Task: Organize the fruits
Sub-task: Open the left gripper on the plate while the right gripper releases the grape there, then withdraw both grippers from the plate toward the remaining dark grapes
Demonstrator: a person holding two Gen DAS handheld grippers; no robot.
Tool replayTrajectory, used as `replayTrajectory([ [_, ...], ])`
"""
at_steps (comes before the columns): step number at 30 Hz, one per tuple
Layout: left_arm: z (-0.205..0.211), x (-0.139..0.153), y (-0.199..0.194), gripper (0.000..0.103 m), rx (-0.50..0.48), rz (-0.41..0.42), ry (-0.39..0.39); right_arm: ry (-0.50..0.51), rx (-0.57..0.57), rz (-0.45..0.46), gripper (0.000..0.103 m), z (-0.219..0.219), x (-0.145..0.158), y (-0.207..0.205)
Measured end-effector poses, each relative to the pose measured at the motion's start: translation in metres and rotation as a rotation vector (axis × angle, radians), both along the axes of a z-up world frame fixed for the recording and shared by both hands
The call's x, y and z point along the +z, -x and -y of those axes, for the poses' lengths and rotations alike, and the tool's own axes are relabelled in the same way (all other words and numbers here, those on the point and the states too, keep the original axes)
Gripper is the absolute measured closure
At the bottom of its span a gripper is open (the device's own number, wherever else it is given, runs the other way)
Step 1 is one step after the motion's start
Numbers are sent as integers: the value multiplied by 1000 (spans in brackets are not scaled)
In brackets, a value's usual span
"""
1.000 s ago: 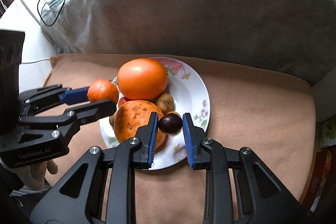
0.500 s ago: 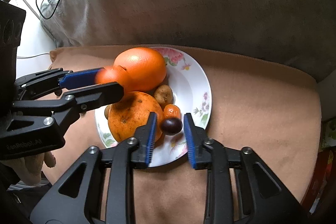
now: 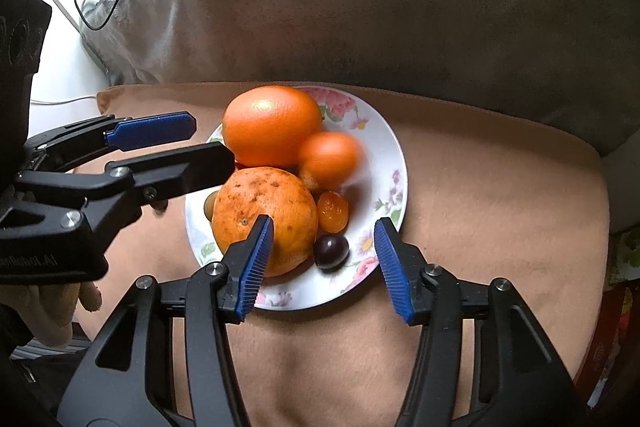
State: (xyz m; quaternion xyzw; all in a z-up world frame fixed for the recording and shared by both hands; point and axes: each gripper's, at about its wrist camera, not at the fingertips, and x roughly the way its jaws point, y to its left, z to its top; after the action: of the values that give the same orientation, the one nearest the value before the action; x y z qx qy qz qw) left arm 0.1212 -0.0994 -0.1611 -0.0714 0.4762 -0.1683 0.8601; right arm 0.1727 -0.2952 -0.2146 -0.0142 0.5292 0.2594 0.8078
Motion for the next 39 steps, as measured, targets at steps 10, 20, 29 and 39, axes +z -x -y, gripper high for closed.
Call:
replayTrajectory([
  [10, -7, 7, 8, 37, 5, 6, -2, 10, -28, 21, 34, 3, 9, 7],
  [20, -21, 17, 17, 30, 17, 14, -6, 20, -30, 33, 34, -6, 18, 14],
  [29, -43, 17, 28, 27, 61, 12, -14, 21, -14, 53, 34, -28, 31, 23],
  [39, -87, 18, 47, 27, 120, 21, -24, -1, 38, 72, 34, -72, 39, 36],
])
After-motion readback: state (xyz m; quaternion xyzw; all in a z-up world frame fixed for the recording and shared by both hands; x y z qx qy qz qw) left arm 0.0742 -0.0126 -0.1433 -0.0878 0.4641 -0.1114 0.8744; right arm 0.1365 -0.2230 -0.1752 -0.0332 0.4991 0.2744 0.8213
